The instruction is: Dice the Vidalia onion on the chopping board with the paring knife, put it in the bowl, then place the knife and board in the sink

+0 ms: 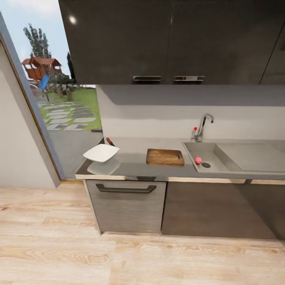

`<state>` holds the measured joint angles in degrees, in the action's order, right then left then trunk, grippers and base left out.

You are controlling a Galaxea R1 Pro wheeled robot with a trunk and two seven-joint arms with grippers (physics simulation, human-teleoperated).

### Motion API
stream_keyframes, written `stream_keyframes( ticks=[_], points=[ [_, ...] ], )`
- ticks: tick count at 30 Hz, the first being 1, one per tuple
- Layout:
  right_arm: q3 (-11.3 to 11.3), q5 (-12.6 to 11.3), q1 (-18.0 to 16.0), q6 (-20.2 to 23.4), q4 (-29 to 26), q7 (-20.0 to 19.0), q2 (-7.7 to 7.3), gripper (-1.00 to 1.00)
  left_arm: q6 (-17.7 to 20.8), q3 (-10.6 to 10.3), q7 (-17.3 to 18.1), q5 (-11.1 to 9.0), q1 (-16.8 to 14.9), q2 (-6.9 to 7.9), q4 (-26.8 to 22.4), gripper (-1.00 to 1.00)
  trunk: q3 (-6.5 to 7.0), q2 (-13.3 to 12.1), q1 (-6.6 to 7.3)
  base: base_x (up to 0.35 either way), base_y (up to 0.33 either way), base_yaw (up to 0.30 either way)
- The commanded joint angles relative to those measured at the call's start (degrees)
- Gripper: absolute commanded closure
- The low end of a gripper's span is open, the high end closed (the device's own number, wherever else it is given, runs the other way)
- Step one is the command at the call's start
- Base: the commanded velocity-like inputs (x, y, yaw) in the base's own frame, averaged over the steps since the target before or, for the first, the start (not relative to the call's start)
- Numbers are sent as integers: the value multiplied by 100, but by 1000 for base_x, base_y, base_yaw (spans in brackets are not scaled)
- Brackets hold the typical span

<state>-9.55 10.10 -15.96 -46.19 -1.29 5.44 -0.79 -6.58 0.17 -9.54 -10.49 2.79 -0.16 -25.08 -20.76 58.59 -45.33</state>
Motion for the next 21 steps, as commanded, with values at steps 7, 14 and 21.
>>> stream_keyframes(
  ticks=[7,14,21],
  points=[
    [-21,63,-4,-13,6,45,0,-100,-11,0,-10,-41,3,-2,-6,-100,121,-278,154,0,0,0],
    [-21,63,-4,-13,6,45,0,-100,-10,0,-13,-41,3,-2,-6,-100,247,-559,308,0,0,0],
    [-21,63,-4,-13,6,45,0,-100,-10,0,-13,-41,3,-2,1,-100,372,-840,461,0,0,0]
  ],
)
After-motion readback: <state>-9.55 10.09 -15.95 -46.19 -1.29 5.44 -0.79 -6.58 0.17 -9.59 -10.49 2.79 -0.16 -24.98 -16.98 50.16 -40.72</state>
